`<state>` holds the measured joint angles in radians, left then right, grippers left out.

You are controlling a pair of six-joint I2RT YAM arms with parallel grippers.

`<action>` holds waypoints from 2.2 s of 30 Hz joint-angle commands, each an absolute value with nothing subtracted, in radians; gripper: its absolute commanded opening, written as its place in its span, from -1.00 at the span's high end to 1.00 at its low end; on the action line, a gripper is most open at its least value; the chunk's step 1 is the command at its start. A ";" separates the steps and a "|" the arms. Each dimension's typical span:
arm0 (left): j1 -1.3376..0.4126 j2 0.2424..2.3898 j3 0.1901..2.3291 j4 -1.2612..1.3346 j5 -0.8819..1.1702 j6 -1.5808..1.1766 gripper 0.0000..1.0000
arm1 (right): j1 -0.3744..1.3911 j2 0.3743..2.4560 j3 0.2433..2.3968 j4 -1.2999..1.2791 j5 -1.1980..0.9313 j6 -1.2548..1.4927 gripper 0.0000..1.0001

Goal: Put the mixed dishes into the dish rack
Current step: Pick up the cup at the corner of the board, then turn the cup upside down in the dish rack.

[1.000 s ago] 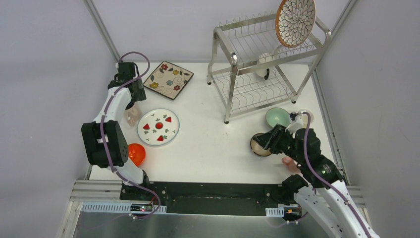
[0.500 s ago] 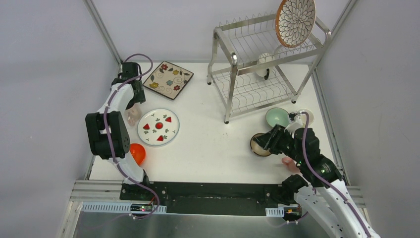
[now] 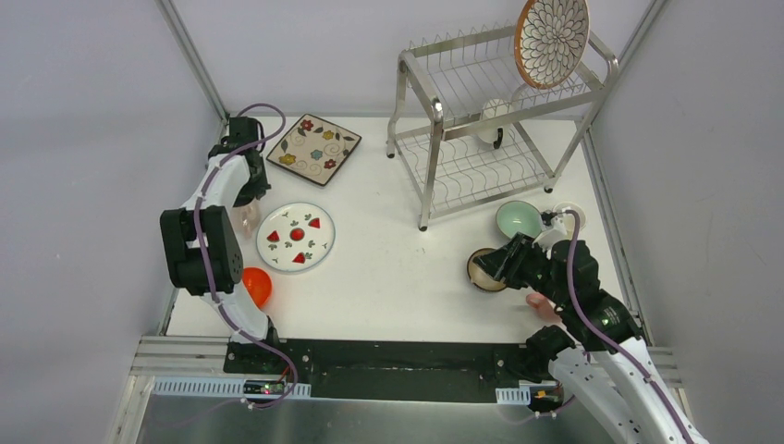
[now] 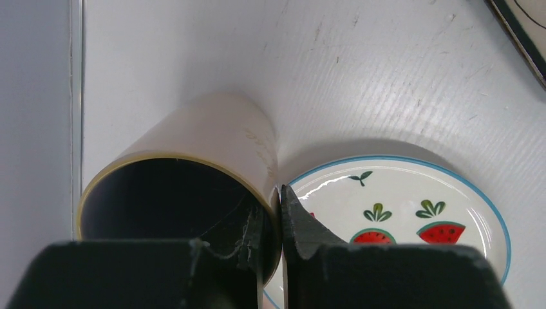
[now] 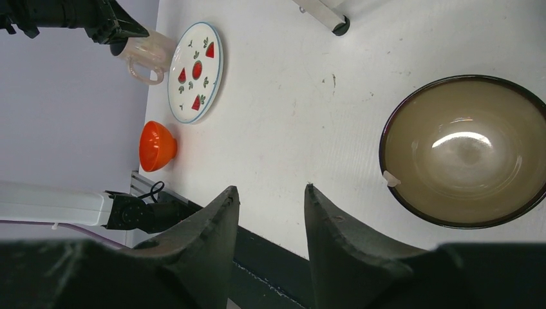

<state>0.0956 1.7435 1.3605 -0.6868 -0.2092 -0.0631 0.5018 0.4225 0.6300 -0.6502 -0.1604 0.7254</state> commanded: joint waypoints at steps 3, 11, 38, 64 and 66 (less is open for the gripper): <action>0.100 1.565 1.407 -0.676 -0.204 -0.087 1.00 | 0.507 0.401 0.646 -0.628 -0.163 0.750 0.11; 0.100 1.405 1.401 -0.644 0.012 -0.155 1.00 | 0.507 0.395 0.647 -0.630 -0.187 0.762 0.09; 0.100 0.908 0.968 -0.219 0.660 -0.781 1.00 | 0.598 0.521 0.532 -0.236 -0.288 0.961 0.08; 0.003 0.759 0.659 0.200 0.743 -1.217 1.00 | 1.006 0.986 0.602 0.298 0.027 0.984 0.02; 0.003 0.755 0.657 0.201 0.745 -1.217 1.00 | 1.021 1.027 0.616 0.336 0.036 1.000 0.00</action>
<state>0.0059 0.7891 0.6384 -0.0177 0.7143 -1.1271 0.9901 0.9730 0.5377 0.1677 -0.0284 0.9794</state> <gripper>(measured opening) 0.096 0.494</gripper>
